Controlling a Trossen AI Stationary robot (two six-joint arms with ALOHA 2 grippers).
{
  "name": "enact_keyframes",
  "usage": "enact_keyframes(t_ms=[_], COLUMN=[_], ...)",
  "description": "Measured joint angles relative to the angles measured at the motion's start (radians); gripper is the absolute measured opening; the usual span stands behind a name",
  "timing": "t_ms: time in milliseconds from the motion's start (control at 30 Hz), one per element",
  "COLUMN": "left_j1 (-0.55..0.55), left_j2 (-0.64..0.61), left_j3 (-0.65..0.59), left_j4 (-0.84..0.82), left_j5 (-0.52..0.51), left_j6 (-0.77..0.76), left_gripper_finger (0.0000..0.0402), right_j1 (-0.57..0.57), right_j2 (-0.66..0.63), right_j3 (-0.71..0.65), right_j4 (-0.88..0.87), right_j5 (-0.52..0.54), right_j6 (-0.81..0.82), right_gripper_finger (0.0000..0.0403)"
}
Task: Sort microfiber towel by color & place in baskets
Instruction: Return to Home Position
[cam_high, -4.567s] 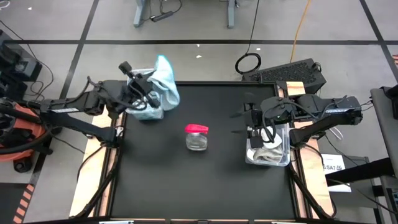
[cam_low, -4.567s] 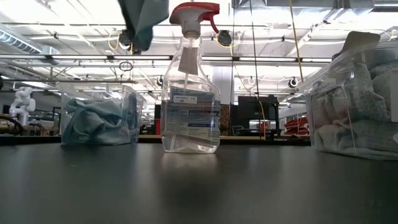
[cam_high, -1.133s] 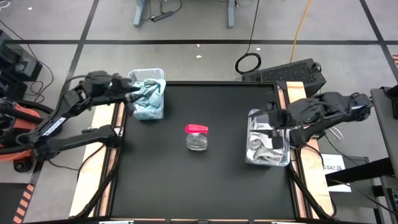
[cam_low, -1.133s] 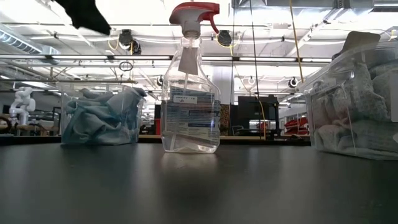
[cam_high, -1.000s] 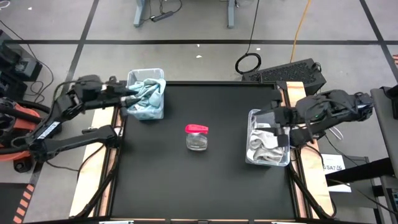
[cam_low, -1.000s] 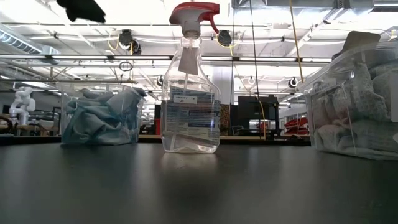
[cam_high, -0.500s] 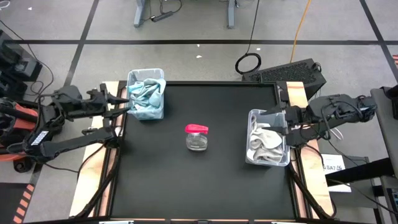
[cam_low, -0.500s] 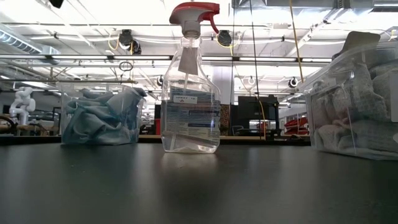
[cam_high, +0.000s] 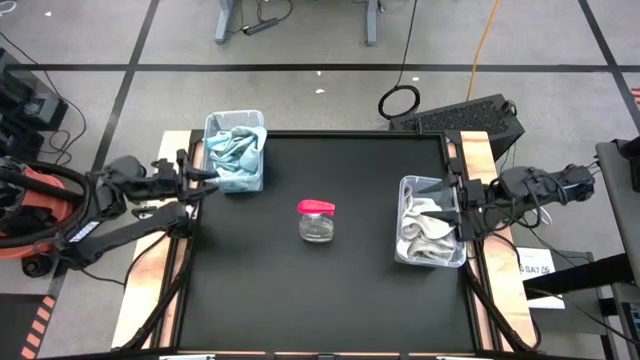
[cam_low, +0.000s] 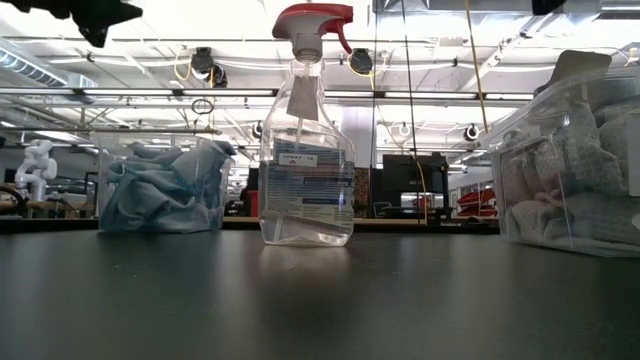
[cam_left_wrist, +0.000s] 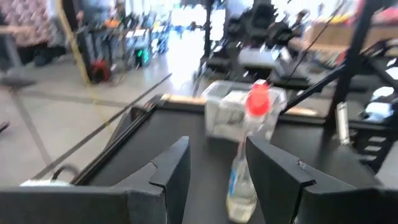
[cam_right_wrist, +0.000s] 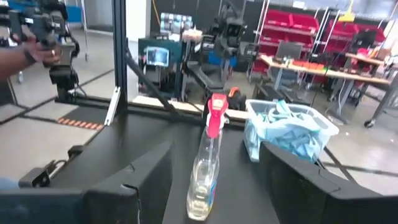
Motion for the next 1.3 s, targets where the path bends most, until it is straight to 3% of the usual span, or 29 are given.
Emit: enact_keyframes(t_ms=[300,567,767,1300], left_j1=[0.0,-0.002,-0.028,-0.162], left_j2=[-0.158,-0.158,-0.155,-0.155], left_j3=[-0.118,-0.19,-0.296,-0.462], left_j4=[0.114,0.264,0.502,0.644], left_j5=[0.039,0.093,0.15,0.092], left_j6=[-0.02,-0.066,-0.138,-0.114], left_gripper_finger=[0.0161,0.0161,0.0161,0.0161], right_j1=[0.0,0.0,-0.001,-0.002], right_j2=[-0.102,-0.165,-0.207,-0.373], right_j3=[-0.169,-0.301,-0.381,-0.505], right_j4=[0.204,0.35,0.474,0.487], right_j5=[-0.002,0.001,0.003,0.038], right_j6=[-0.042,-0.063,-0.107,-0.138], right_gripper_finger=[0.0226,0.0226,0.0226,0.0226])
